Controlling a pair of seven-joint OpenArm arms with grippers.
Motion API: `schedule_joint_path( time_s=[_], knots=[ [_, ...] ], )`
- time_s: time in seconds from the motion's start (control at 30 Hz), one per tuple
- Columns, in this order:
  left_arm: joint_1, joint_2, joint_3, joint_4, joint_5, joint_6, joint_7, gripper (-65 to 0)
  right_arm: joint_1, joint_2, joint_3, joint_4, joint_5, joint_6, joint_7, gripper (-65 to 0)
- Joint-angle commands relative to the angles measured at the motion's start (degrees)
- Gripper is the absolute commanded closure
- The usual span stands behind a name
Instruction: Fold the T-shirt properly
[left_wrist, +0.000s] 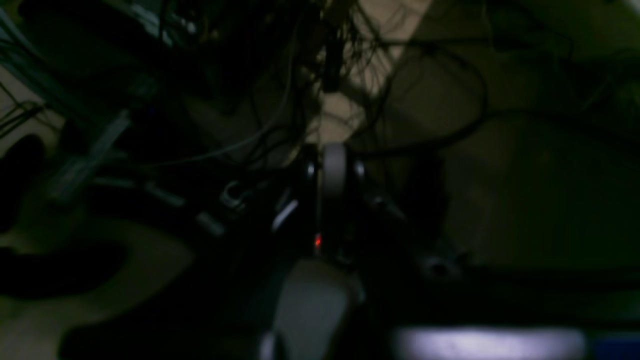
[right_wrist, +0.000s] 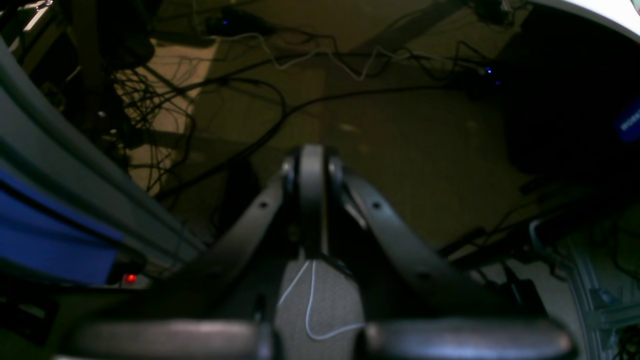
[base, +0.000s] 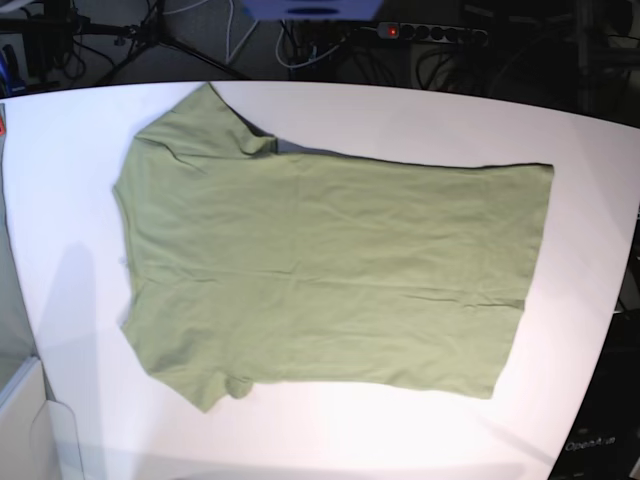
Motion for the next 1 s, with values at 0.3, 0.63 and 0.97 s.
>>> schedule_joint_path(
  time_s=[0.3,0.63,0.97],
  knots=[
    [21.94,6.14,-0.49,48.91,-0.21,-1.27,5.97,-1.6,-2.1,1.74,0.21,5.3,0.1,-0.14,-0.58,0.0],
    [23.08,5.88,-11.04,83.72,-7.15,-1.71,47.73,-1.6,-4.21,1.65,3.02,21.66,-0.16,0.12,-10.43,0.0],
    [16.4,6.05,-20.19,92.86,-6.98,-1.88,69.01,-1.6,-4.12,2.01,3.02,48.03,1.24,0.3,-37.77,-0.1]
  ],
)
